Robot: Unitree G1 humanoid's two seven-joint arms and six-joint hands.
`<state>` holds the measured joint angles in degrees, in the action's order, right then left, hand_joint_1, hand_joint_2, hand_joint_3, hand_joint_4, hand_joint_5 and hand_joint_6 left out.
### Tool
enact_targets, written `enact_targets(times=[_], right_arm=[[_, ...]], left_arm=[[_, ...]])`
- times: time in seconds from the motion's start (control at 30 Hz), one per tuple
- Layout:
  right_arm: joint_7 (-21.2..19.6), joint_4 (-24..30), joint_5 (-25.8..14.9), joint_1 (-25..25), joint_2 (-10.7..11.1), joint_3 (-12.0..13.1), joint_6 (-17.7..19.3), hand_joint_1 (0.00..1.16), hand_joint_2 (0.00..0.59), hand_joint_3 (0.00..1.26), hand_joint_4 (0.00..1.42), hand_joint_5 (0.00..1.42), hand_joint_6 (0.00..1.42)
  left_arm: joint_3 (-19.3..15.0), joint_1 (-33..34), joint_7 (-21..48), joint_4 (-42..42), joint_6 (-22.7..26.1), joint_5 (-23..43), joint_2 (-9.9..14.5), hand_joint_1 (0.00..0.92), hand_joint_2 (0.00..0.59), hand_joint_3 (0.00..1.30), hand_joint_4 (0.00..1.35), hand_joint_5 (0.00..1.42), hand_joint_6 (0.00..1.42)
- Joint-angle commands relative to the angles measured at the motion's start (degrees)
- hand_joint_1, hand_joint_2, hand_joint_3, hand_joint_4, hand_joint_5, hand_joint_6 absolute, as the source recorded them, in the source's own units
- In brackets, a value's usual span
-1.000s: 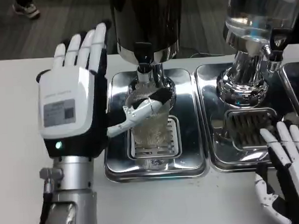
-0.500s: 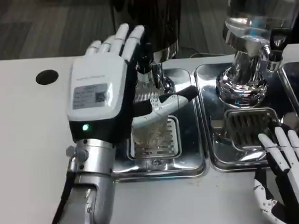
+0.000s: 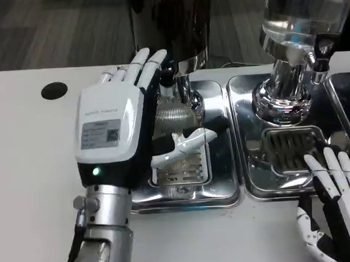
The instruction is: Grasp the cup under the faucet to collect the drink, then remove the cup.
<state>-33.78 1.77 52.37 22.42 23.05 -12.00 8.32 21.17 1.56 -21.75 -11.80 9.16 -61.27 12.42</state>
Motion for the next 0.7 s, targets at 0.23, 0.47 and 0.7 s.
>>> enact_targets(times=[0.23, 0.47, 0.7], right_arm=[[0.2, -0.2, 0.7, -0.6, -0.1, -0.6, -0.5, 0.2, 0.58, 0.13, 0.0, 0.0, 0.0], [0.3, -0.1, 0.9, -0.7, -0.2, -0.9, -0.7, 0.2, 0.58, 0.13, 0.0, 0.0, 0.0], [0.3, -0.1, 1.0, -0.9, -0.3, -1.3, -0.9, 0.2, 0.58, 0.13, 0.0, 0.0, 0.0]], left_arm=[[-0.6, -3.6, -2.0, 1.0, -1.4, 0.5, 0.5, 0.0, 0.047, 0.37, 0.19, 0.35, 0.31], [-0.6, -5.1, -3.8, 1.2, -2.7, 0.5, 0.3, 0.0, 0.048, 0.36, 0.2, 0.35, 0.31], [-1.2, -5.9, -4.0, 1.1, -3.1, 0.8, 0.5, 0.0, 0.048, 0.36, 0.2, 0.35, 0.31]])
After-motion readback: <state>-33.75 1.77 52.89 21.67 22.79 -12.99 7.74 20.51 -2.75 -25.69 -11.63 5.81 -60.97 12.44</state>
